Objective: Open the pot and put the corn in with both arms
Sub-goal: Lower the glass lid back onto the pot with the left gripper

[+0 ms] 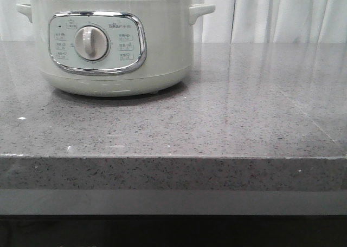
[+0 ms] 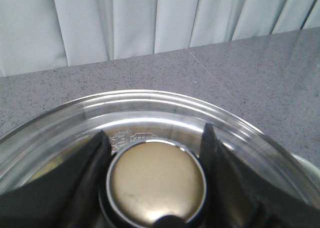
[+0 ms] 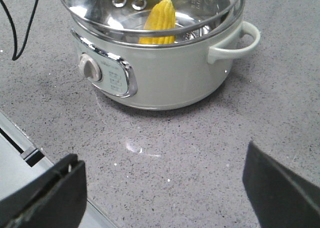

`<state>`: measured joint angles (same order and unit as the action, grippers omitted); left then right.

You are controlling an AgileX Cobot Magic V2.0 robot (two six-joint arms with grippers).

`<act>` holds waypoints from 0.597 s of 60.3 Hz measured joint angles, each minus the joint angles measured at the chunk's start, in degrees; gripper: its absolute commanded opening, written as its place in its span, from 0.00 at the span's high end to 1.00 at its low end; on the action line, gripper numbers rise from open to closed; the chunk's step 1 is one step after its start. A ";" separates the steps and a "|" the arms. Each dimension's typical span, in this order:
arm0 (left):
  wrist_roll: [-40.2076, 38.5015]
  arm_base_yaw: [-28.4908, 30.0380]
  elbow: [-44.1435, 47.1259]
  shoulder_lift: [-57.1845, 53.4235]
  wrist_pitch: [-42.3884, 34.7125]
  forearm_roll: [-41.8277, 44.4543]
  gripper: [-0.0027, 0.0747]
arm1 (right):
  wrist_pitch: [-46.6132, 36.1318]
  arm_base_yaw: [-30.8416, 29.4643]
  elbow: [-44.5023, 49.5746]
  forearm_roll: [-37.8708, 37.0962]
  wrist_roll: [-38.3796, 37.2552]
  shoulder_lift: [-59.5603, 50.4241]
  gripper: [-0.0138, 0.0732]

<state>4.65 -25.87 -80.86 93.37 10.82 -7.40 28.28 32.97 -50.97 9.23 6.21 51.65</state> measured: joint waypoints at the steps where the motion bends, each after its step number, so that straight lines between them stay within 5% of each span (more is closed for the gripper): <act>1: 0.00 0.00 0.00 0.11 0.00 0.00 0.68 | 0.00 0.00 0.00 0.00 0.00 0.00 0.10; 36: 0.10 -0.14 -0.12 1.07 -0.29 -0.57 0.68 | 0.00 0.00 0.00 0.00 0.00 0.00 0.10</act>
<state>4.75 -26.00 -80.99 94.44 10.52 -7.97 28.28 32.97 -50.97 9.23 6.21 51.65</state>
